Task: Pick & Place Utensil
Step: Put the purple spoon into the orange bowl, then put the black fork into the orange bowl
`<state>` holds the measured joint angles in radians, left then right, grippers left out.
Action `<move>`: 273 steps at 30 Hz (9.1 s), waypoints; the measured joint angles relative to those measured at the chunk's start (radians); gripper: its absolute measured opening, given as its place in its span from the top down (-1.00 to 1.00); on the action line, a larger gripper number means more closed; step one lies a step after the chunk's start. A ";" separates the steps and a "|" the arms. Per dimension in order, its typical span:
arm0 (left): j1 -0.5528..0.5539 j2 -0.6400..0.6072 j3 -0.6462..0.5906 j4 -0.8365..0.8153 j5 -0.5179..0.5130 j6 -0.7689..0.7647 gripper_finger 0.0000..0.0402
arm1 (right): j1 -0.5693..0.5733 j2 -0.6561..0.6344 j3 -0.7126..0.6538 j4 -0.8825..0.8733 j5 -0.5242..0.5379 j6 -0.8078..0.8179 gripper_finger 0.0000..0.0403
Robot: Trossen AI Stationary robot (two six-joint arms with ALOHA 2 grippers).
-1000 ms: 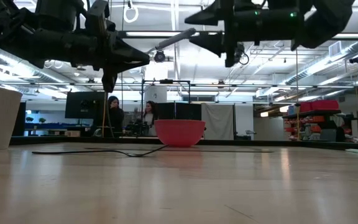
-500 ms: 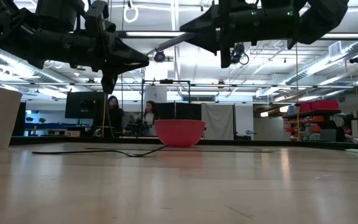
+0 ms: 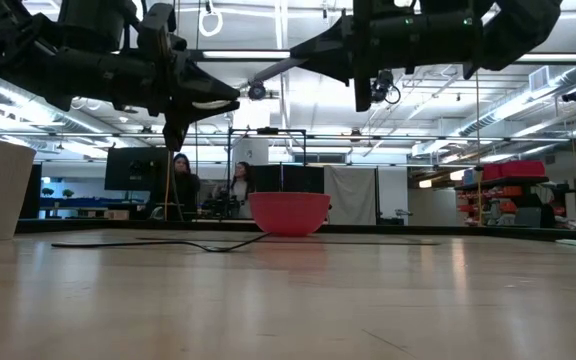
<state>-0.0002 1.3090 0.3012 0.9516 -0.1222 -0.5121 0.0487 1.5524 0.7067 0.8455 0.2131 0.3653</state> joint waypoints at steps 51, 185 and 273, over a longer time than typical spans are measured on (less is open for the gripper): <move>0.075 -0.180 0.000 -0.371 -0.001 0.098 -0.24 | -0.399 0.101 0.055 -0.326 0.052 0.446 0.89; -0.112 -0.139 0.102 -0.476 0.021 0.263 -0.24 | -0.034 -0.211 0.142 -0.580 0.472 -0.023 0.26; -0.316 0.235 0.340 -0.750 -0.430 0.712 0.90 | 0.301 -0.005 0.143 -0.457 0.431 -0.275 0.39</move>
<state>-0.3160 1.5444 0.6407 0.2020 -0.5526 0.1997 0.3499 1.5475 0.8497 0.3884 0.6443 0.0905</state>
